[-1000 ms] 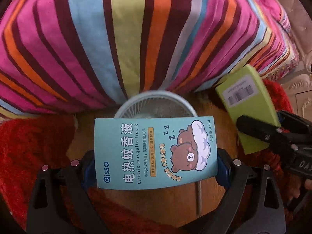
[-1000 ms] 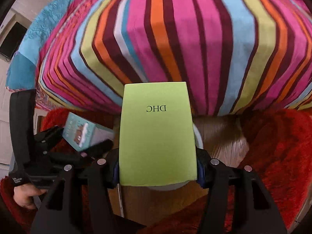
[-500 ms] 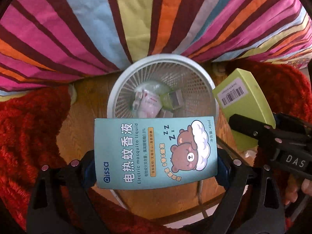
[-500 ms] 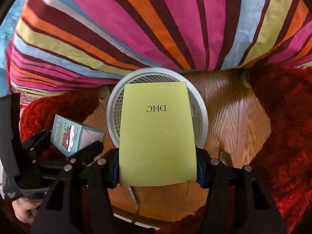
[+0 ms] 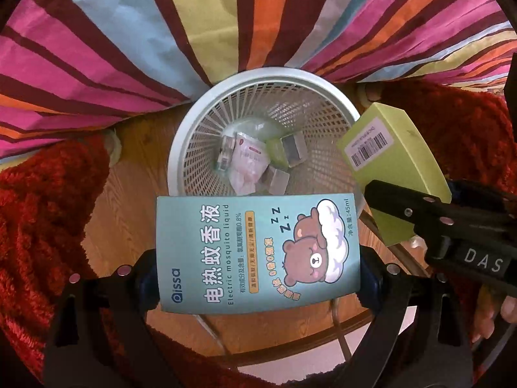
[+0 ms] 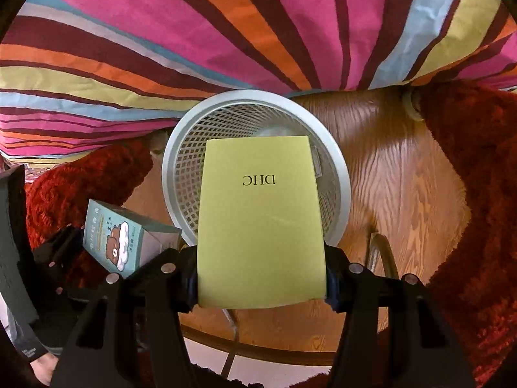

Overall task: Collect trash
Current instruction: 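Carry the teal box and DHC box down over the wastebasket with both tools, then open both tools to drop the teal box and DHC box in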

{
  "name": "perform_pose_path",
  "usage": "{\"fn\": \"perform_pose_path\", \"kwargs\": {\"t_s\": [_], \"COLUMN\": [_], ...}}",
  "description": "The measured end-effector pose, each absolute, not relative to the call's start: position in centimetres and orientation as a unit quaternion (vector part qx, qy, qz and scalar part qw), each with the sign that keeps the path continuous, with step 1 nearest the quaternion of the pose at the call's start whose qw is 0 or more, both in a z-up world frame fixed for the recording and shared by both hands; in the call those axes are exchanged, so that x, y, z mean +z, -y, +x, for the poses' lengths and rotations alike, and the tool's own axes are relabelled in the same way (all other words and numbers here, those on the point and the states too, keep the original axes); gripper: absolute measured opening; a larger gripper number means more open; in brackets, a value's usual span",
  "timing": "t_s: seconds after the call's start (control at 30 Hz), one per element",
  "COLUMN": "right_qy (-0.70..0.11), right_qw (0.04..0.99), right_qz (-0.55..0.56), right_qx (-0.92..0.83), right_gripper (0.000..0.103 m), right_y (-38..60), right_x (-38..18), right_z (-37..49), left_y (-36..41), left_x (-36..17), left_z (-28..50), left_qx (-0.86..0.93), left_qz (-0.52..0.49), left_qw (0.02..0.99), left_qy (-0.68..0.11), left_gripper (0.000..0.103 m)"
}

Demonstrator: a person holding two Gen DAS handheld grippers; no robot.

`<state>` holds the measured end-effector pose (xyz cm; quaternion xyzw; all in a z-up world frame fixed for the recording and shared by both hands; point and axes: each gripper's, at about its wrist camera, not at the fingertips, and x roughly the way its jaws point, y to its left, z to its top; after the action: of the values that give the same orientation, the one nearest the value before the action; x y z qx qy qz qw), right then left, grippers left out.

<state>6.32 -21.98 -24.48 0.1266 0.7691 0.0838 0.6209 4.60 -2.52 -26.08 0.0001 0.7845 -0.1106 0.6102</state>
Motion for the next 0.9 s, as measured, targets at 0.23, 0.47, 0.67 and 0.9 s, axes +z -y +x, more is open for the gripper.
{"fn": "perform_pose_path", "kwargs": {"t_s": [0.23, 0.47, 0.67, 0.9], "right_qy": [-0.783, -0.793, -0.799, -0.794], "right_qw": [0.604, 0.591, 0.584, 0.590], "right_qz": [0.127, 0.123, 0.123, 0.129], "right_qx": [0.079, 0.085, 0.073, 0.070], "right_gripper": [0.055, 0.056, 0.080, 0.080], "right_y": [21.7, 21.5, 21.7, 21.9], "right_x": [-26.0, -26.6, -26.9, -26.6], "right_z": [6.6, 6.6, 6.6, 6.6], "left_y": [2.5, 2.2, 2.5, 2.4], "left_x": [-27.2, -28.1, -27.7, -27.3], "left_z": [4.6, 4.4, 4.6, 4.6], "left_qx": [-0.109, -0.102, -0.097, -0.093], "left_qz": [-0.006, 0.001, 0.023, 0.022], "left_qw": [0.589, 0.569, 0.573, 0.581], "left_qy": [-0.801, -0.816, -0.813, -0.808], "left_gripper": [0.090, 0.092, 0.096, 0.096]}}
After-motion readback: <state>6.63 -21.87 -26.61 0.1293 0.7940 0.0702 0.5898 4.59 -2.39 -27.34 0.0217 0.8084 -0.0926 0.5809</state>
